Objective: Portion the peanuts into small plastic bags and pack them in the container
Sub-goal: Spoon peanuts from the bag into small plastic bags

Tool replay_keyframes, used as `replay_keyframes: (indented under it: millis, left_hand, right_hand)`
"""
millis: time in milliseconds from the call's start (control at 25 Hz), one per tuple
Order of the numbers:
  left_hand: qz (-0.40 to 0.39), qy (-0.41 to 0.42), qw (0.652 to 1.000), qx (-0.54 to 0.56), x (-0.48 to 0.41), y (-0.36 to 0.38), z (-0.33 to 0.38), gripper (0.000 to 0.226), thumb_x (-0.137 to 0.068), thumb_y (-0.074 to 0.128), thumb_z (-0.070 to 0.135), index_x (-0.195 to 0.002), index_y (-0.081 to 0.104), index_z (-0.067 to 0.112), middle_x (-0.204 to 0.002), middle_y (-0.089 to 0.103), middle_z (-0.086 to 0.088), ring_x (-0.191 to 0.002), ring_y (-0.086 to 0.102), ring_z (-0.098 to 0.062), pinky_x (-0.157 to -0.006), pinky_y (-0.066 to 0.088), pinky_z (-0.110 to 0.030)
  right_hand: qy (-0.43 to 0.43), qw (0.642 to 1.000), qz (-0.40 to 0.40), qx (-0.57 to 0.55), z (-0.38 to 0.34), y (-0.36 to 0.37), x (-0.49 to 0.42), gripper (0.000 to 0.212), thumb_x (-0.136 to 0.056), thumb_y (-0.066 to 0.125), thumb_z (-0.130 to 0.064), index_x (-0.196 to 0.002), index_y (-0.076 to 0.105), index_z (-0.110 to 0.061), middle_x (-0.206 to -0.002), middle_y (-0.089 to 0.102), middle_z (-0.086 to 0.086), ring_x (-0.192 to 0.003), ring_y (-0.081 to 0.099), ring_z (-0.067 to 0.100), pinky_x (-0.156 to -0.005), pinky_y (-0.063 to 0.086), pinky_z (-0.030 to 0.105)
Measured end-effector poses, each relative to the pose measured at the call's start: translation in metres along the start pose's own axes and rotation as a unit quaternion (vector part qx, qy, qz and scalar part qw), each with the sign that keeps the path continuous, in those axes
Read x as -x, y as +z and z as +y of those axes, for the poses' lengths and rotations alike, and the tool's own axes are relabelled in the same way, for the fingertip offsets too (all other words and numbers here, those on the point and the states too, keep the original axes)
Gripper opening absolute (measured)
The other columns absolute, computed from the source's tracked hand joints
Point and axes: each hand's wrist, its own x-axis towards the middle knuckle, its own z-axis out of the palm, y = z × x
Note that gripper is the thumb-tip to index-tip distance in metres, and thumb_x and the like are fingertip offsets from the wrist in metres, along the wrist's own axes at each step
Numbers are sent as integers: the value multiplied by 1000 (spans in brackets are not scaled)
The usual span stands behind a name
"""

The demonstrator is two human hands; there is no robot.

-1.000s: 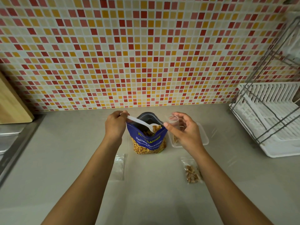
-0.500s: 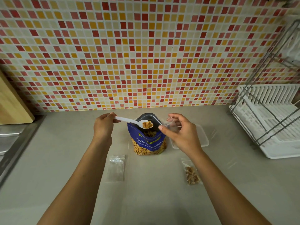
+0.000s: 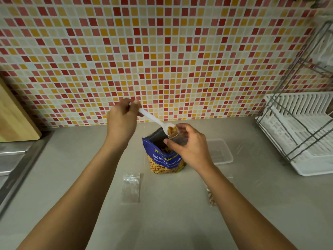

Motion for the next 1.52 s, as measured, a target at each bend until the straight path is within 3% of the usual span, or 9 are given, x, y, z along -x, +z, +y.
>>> replay_keyframes:
  millis: [160, 280, 400, 680, 760, 920, 1080, 1160, 1520]
  left_hand:
    - [38, 199, 969, -143, 2, -10, 13, 36, -90, 41, 47, -97, 67, 24, -102, 65, 4, -112, 50, -22, -88, 45, -50]
    - [60, 80, 995, 26, -15, -21, 18, 26, -94, 44, 38, -96, 64, 22, -97, 66, -1, -89, 61, -18, -76, 53, -38]
    - [-40, -5, 997, -72, -12, 0, -12, 22, -95, 46, 28, -92, 64, 16, -94, 65, -3, -70, 54, -9, -64, 45, -25]
    - [-49, -12, 965, -257, 12, 25, -59, 46, -88, 57, 38, -129, 52, 18, -135, 51, -6, -125, 45, -28, -101, 42, -51]
    - [-18, 69, 976, -206, 29, 24, -43, 41, -91, 55, 28, -130, 51, 16, -135, 49, -7, -122, 47, -22, -96, 43, -36]
    - [-310, 7, 950, 32, 72, 38, -23, 49, -85, 64, 30, -131, 51, 18, -120, 63, 3, -109, 60, -10, -93, 50, -28]
    - [-257, -71, 950, 160, 90, 61, -30, 27, -86, 62, 14, -113, 63, 9, -101, 70, -4, -94, 66, -14, -79, 56, -20]
    - [-248, -102, 942, 201, 97, 68, -33, 19, -88, 60, 9, -105, 65, 5, -94, 69, -10, -86, 66, -16, -71, 55, -16]
    - [-296, -235, 918, 120, 131, 115, -98, 17, -85, 66, 21, -70, 61, 14, -66, 53, -4, -60, 46, -11, -49, 37, -15]
  right_hand:
    - [20, 999, 17, -30, -3, -3, -1, 54, -69, 78, -40, -114, 58, -18, -98, 61, -12, -86, 58, 2, -71, 46, 9]
    - [77, 993, 29, -83, 0, -13, 0, 50, -68, 78, -42, -109, 59, -20, -98, 65, -8, -85, 62, 3, -71, 53, 16]
    - [102, 988, 47, -106, 1, -25, -1, 43, -66, 79, -43, -97, 61, -20, -90, 67, -8, -80, 64, 5, -65, 52, 20]
    - [110, 987, 60, -102, -5, -42, -2, 43, -64, 78, -50, -90, 61, -20, -88, 68, -4, -81, 67, 17, -70, 59, 39]
    - [109, 986, 66, -106, -7, -47, -3, 41, -64, 77, -51, -87, 60, -23, -88, 67, -5, -81, 67, 16, -70, 59, 38]
    - [129, 978, 69, -150, -6, -50, -3, 40, -63, 77, -53, -84, 59, -24, -90, 68, -1, -86, 66, 16, -71, 57, 30]
    - [176, 951, -1, -255, 7, -54, 0, 59, -55, 78, -56, -99, 60, -21, -105, 66, 3, -97, 66, 22, -78, 58, 34]
    - [171, 936, -36, -306, 18, -60, 3, 36, -71, 74, -36, -100, 62, -19, -104, 67, 5, -98, 66, 23, -77, 57, 31]
    - [227, 958, -109, -138, 91, -56, 31, 6, -80, 71, -17, -81, 68, -22, -80, 70, -3, -73, 65, 10, -67, 52, 22]
